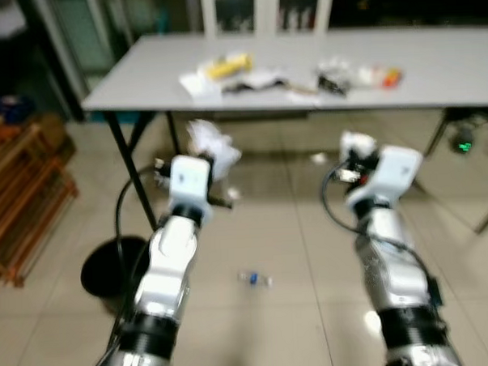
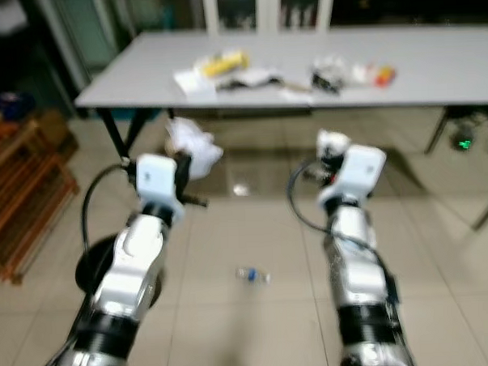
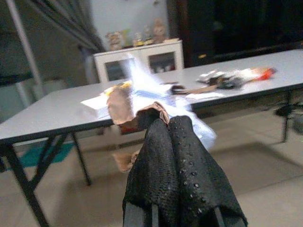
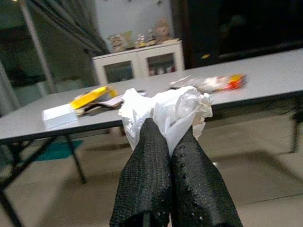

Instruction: Picking trash to rubbish bin

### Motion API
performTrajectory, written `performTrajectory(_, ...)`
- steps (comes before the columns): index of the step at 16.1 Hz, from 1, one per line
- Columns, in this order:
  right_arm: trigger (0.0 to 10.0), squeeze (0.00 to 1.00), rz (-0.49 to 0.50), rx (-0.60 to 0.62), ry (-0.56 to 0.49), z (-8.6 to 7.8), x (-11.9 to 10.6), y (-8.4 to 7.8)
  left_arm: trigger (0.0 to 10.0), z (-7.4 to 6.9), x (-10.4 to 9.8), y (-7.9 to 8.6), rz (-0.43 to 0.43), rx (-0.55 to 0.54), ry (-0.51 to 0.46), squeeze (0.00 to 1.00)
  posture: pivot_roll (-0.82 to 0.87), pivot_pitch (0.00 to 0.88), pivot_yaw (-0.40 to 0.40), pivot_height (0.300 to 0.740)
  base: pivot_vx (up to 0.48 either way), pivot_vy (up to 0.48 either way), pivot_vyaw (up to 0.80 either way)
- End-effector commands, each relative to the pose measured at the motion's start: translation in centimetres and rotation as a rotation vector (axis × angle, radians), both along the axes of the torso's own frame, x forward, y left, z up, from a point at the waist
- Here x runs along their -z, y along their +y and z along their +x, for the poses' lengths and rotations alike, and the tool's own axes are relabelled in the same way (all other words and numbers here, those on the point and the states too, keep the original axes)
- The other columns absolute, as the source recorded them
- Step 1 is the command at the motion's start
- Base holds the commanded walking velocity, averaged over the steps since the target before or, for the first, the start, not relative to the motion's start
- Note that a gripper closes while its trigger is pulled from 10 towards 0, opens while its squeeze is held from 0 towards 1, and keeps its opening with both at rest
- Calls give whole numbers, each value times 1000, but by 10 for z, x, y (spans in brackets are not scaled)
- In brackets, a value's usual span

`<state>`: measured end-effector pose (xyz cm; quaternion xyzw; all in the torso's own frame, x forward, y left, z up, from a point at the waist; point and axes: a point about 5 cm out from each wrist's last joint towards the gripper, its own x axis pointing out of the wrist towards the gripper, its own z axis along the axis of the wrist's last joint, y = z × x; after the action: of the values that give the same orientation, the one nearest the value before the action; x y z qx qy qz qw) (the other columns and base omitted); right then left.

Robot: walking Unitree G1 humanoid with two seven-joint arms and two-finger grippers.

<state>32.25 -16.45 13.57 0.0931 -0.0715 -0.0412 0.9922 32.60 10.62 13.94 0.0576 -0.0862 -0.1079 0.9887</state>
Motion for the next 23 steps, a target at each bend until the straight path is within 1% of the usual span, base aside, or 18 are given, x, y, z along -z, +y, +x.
performTrajectory(1,10000,0,4,-14,-10,2,-4,5,10000,1,0,6,-11,-20,5,0,9,2,6,740,0,0,0)
performTrajectory(4,10000,0,4,-16,-5,2,-3,6,10000,1,2,7,-12,-26,20,0,11,17,1,740,0,0,0)
performTrajectory(6,10000,0,5,-17,0,1,-2,6,10000,0,3,8,-22,-33,33,0,12,23,0,740,0,321,0)
performTrajectory(13,10000,0,16,-20,5,1,-2,7,10000,2,3,9,-11,-39,41,0,12,31,2,740,0,480,0)
performTrajectory(19,10000,0,19,-38,16,2,0,13,10000,1,3,10,-2,-35,40,0,15,18,7,740,0,480,0)
performTrajectory(23,10000,0,16,-36,23,2,1,13,10000,2,1,11,3,-32,36,0,15,2,14,740,0,480,0)
